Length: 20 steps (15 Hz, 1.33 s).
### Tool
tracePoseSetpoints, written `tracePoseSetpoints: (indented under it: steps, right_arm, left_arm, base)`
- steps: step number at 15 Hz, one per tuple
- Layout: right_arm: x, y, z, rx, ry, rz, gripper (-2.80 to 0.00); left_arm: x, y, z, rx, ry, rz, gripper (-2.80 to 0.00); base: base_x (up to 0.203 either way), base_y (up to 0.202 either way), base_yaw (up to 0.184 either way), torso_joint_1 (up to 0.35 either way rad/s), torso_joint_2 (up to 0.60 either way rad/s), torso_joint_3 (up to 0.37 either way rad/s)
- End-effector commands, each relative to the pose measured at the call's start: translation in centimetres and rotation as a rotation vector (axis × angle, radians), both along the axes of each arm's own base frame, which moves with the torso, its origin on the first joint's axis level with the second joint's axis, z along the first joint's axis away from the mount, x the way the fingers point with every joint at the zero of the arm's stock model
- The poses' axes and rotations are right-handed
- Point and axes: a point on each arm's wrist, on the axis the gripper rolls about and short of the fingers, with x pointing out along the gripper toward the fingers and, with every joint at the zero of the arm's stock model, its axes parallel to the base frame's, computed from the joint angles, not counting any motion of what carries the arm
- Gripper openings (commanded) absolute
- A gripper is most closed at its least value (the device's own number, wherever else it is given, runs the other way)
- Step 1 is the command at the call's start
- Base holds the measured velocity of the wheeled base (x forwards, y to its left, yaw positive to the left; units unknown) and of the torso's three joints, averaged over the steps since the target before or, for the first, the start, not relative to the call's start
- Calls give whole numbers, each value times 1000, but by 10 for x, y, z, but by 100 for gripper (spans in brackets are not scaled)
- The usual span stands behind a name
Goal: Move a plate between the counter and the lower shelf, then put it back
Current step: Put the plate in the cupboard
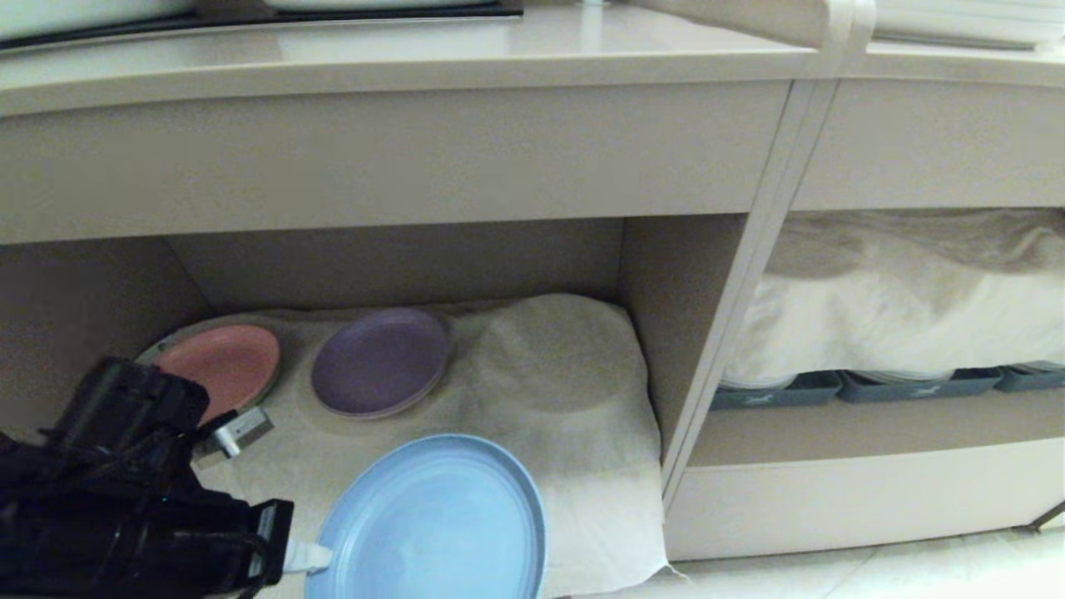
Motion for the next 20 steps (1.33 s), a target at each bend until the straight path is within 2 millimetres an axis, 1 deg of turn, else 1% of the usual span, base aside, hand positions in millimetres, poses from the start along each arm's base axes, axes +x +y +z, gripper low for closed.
tracePoseSetpoints:
  steps: [1,3,10,13,16,20]
  right_arm:
    - [0,0,0,0,0,0,-280]
    - [0,0,0,0,0,0,-280]
    - [0,0,0,0,0,0,-280]
    - [0,0,0,0,0,0,-280]
    - [0,0,0,1,0,0,-280]
    - [0,0,0,0,0,0,-280]
  left_arm:
    - [16,-12,1,-16,32,2,-280]
    - [23,-17,0,-23,49,8,-280]
    - [40,-31,-5,-52,122,58,-280]
    - [51,-38,-6,-107,90,92,-280]
    - [54,-40,-9,-142,116,82,-280]
    - [61,-43,-14,-164,127,111,-280]
  base:
    - [0,0,0,0,0,0]
    - [0,0,0,0,0,0]
    - [0,0,0,0,0,0]
    - [0,0,0,0,0,0]
    - [0,0,0,0,0,0]
    - [0,0,0,0,0,0]
